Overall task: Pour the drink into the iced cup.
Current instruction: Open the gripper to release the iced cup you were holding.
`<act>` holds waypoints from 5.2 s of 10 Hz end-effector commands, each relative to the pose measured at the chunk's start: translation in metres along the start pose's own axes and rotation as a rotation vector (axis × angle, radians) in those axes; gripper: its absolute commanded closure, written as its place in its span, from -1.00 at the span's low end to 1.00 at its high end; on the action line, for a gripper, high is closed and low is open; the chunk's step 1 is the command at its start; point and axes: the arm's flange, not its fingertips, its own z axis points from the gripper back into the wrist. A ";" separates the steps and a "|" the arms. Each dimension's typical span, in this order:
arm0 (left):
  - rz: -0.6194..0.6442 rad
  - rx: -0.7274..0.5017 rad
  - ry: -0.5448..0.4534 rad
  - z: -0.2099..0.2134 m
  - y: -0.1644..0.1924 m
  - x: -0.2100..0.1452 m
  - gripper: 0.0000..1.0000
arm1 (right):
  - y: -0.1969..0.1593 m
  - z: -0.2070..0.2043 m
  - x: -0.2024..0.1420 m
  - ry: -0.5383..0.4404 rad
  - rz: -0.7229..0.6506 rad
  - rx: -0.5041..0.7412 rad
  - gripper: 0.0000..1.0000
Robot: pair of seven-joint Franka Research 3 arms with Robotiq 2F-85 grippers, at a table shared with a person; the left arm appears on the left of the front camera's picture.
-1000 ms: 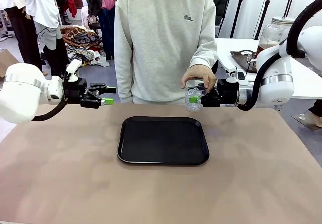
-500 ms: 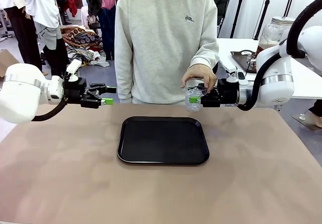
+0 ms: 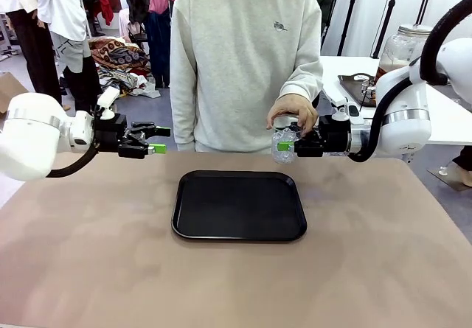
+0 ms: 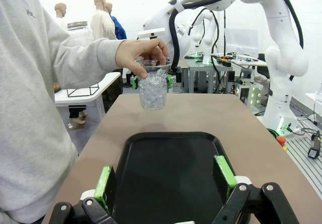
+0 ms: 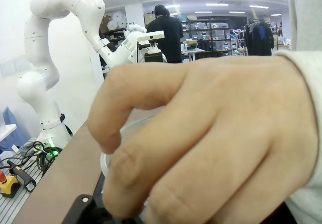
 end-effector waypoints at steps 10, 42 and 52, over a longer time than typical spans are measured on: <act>-0.001 0.010 -0.009 0.001 -0.001 0.001 -1.00 | 0.000 0.014 -0.002 0.016 -0.046 0.004 -1.00; -0.001 0.010 -0.009 0.001 -0.001 0.001 -1.00 | 0.052 0.111 -0.043 0.031 0.039 -0.069 -1.00; -0.001 0.010 -0.009 0.001 -0.001 0.001 -1.00 | 0.052 0.111 -0.043 0.031 0.039 -0.069 -1.00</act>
